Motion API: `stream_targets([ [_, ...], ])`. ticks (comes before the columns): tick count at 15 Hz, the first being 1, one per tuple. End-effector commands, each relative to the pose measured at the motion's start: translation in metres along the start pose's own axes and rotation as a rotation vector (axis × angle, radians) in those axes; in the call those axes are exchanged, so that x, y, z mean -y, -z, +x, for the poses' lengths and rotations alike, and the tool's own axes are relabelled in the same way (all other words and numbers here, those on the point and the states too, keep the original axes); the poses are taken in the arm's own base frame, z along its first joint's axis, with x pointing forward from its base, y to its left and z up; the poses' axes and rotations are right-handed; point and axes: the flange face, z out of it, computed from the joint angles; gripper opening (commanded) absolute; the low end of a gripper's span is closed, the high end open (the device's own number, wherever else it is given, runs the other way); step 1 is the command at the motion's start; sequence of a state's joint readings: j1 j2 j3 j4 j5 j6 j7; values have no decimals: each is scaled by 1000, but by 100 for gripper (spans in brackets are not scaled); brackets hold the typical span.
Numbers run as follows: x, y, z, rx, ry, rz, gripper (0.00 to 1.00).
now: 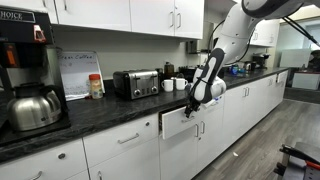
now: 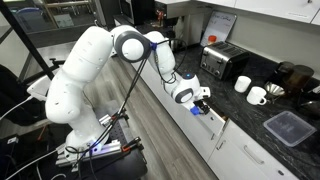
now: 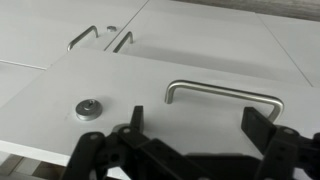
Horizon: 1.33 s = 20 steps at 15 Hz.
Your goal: Close the drawer
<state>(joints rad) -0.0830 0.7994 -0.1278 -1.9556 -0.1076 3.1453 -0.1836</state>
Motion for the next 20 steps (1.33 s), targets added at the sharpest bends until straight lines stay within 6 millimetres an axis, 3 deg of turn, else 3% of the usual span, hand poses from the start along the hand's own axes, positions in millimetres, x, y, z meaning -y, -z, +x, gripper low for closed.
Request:
stream_targets([
  [1,-2,-9,23,-62,17,-16,100],
  [5,-1,-11,45,-103,30,-23,100],
  [9,-1,1,33,-53,19,11,100],
  [14,1,42,-11,140,9,96,100],
  [20,1,125,-44,328,21,185,100],
])
